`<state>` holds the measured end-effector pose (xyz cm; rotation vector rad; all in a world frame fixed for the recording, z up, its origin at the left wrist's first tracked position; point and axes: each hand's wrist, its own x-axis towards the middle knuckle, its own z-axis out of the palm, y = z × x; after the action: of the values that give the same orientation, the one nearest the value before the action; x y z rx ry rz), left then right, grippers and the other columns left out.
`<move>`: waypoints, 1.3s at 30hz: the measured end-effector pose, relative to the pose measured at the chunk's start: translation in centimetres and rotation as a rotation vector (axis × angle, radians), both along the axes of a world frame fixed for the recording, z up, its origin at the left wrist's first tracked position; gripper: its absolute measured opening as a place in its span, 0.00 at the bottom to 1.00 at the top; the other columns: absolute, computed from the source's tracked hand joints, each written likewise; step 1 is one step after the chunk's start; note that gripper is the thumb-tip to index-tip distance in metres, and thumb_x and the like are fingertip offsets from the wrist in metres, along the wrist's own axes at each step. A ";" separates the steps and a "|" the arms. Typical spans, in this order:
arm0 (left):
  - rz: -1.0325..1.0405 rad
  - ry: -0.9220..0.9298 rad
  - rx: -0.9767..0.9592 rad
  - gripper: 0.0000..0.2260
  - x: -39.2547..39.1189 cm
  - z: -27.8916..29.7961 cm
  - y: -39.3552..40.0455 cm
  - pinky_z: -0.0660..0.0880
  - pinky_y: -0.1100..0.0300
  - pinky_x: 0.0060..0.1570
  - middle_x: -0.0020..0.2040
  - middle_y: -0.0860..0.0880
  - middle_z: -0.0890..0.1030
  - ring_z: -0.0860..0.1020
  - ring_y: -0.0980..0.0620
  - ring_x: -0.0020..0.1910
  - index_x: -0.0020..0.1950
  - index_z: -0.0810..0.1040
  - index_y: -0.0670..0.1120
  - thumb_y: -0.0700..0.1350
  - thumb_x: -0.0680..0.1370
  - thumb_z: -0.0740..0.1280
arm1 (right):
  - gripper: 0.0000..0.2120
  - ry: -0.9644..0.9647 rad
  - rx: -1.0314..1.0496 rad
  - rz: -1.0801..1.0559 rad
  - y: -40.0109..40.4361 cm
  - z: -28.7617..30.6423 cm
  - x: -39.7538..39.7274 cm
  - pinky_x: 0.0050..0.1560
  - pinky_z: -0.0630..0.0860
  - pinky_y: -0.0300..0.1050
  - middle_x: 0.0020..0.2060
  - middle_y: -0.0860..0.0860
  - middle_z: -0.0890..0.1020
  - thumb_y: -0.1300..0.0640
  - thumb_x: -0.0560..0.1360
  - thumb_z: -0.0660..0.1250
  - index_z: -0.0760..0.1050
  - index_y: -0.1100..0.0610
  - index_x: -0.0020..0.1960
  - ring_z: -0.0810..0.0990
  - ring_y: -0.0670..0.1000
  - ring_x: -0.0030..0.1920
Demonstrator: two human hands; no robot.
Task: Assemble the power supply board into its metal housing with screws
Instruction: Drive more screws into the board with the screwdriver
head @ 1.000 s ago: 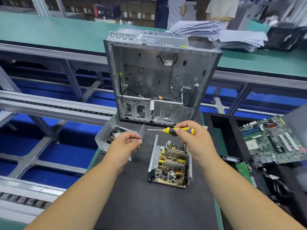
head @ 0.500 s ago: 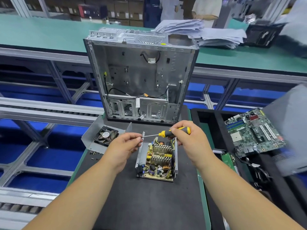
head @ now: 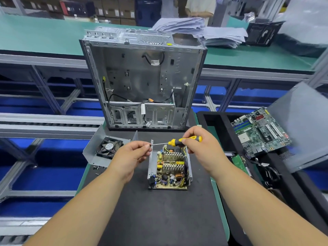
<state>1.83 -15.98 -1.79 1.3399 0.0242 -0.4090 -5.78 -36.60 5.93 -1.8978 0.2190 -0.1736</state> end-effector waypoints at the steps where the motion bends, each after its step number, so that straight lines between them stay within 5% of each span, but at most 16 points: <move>1: -0.016 -0.009 0.008 0.06 0.2 0.0 0.2 0.76 0.69 0.37 0.38 0.50 0.84 0.80 0.59 0.36 0.46 0.83 0.44 0.36 0.78 0.67 | 0.05 -0.005 -0.002 -0.009 0.3 0.1 -0.1 0.35 0.73 0.34 0.29 0.37 0.80 0.62 0.75 0.67 0.74 0.55 0.42 0.78 0.38 0.30; 6: -0.028 -0.105 0.038 0.07 0.1 0.2 0.8 0.77 0.68 0.38 0.38 0.48 0.85 0.81 0.57 0.37 0.46 0.83 0.44 0.34 0.77 0.68 | 0.06 -0.037 0.008 -0.031 1.0 0.4 -0.4 0.31 0.72 0.29 0.30 0.37 0.81 0.63 0.75 0.66 0.74 0.55 0.40 0.79 0.38 0.29; 14: 0.019 -0.262 0.096 0.10 -2.6 0.7 0.6 0.77 0.69 0.41 0.36 0.50 0.84 0.81 0.57 0.37 0.42 0.85 0.47 0.32 0.74 0.71 | 0.04 0.001 0.118 -0.014 -0.5 -0.4 -1.9 0.39 0.73 0.41 0.32 0.45 0.84 0.56 0.74 0.68 0.76 0.54 0.41 0.80 0.44 0.34; 18: -0.056 -0.302 0.164 0.13 -3.5 0.8 -0.3 0.78 0.67 0.42 0.37 0.49 0.84 0.82 0.56 0.38 0.40 0.86 0.50 0.32 0.74 0.72 | 0.13 -0.044 0.217 -0.065 -1.3 -1.0 -2.7 0.31 0.72 0.33 0.38 0.54 0.86 0.58 0.77 0.69 0.73 0.67 0.41 0.84 0.47 0.36; 21: -0.106 -0.349 0.224 0.14 -4.0 0.7 -0.7 0.78 0.65 0.46 0.39 0.52 0.84 0.81 0.56 0.41 0.40 0.86 0.53 0.33 0.74 0.72 | 0.13 -0.072 0.247 -0.128 -1.6 -1.4 -3.2 0.29 0.71 0.32 0.38 0.54 0.86 0.59 0.78 0.68 0.71 0.63 0.38 0.82 0.46 0.33; 28: -0.215 -0.464 0.317 0.13 -4.7 -0.3 -0.7 0.75 0.67 0.48 0.40 0.57 0.81 0.78 0.58 0.42 0.48 0.84 0.56 0.36 0.76 0.72 | 0.11 -0.093 0.204 -0.173 -1.3 -2.2 -4.4 0.28 0.71 0.34 0.38 0.51 0.87 0.57 0.77 0.68 0.70 0.59 0.38 0.81 0.45 0.33; 34: -0.264 -0.550 0.380 0.16 -5.3 -0.9 -0.6 0.74 0.65 0.49 0.43 0.55 0.79 0.78 0.56 0.43 0.57 0.80 0.57 0.37 0.75 0.72 | 0.15 -0.055 0.134 -0.186 -0.7 -2.7 -5.0 0.29 0.72 0.33 0.36 0.50 0.86 0.57 0.78 0.68 0.73 0.70 0.43 0.80 0.42 0.30; 39: -0.150 -0.742 0.518 0.20 -5.1 -1.9 0.7 0.70 0.70 0.57 0.55 0.55 0.76 0.75 0.59 0.55 0.68 0.73 0.52 0.43 0.77 0.70 | 0.12 -0.022 -0.018 -0.173 -0.1 -3.0 -5.1 0.37 0.76 0.46 0.38 0.46 0.86 0.53 0.76 0.67 0.72 0.58 0.39 0.81 0.51 0.36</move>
<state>-3.31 -15.32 -3.64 1.9452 -0.6269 -0.0012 -10.86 -36.72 2.89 -1.8937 0.3677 -0.3138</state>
